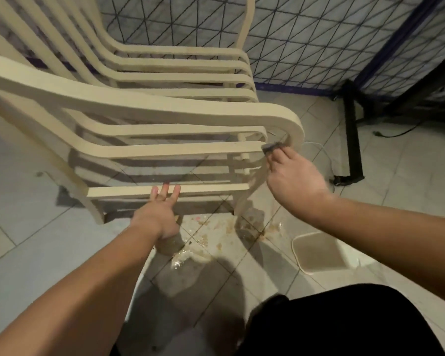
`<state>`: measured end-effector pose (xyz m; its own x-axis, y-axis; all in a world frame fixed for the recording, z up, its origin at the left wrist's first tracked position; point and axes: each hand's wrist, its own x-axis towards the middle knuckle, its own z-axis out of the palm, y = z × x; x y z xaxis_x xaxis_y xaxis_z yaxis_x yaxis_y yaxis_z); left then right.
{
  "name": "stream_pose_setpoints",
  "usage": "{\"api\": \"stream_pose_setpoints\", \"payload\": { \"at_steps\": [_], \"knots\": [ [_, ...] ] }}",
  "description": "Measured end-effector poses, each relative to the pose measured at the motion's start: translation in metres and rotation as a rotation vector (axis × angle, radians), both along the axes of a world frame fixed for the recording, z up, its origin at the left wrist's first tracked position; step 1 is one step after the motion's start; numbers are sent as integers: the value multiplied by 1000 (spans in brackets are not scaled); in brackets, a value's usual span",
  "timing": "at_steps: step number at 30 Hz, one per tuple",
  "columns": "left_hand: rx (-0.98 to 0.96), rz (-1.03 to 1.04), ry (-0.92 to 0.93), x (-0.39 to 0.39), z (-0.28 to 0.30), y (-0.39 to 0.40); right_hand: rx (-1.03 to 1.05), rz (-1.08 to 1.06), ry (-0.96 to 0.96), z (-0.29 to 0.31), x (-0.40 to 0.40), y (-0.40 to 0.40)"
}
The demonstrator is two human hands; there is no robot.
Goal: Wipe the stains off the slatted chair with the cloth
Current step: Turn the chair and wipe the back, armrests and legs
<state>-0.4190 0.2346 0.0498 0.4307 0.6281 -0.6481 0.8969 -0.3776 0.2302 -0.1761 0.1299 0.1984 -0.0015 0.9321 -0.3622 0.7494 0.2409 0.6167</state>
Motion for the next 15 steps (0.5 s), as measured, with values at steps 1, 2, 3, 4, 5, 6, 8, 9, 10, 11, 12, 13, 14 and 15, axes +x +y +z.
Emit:
{"api": "stream_pose_setpoints", "payload": {
  "at_steps": [1,2,3,4,5,6,8,9,10,11,12,13,14,15],
  "knots": [
    [10,-11,12,0,1,0,90,-46,157,7,0,-2],
    [15,-26,30,0,3,1,202,-106,352,11,-3,-6],
    [12,-47,41,1,7,0,341,-192,574,16,-10,-13],
    [7,-75,37,4,17,-1,484,-330,825,18,-20,-21],
    [16,-115,12,7,29,-4,618,-496,1064,16,-29,-29],
    [53,-160,-45,12,46,-7,704,-718,1272,13,-38,-34],
    [220,-221,-272,21,88,-16,902,-1105,1704,1,-49,-40],
    [327,-217,-443,25,113,-23,1068,-1226,1837,-1,-51,-42],
    [422,-192,-637,28,138,-28,1252,-1298,1890,-1,-51,-42],
    [525,-163,-833,30,164,-31,1411,-1326,1888,2,-48,-39],
    [642,-141,-988,30,185,-28,1514,-1338,1864,7,-46,-35],
    [745,-115,-1067,30,203,-21,1588,-1333,1875,14,-45,-30],
    [801,-85,-1060,30,218,-11,1621,-1314,1905,20,-44,-22],
    [801,-60,-979,29,227,3,1644,-1281,1920,28,-47,-13]
  ]
}}
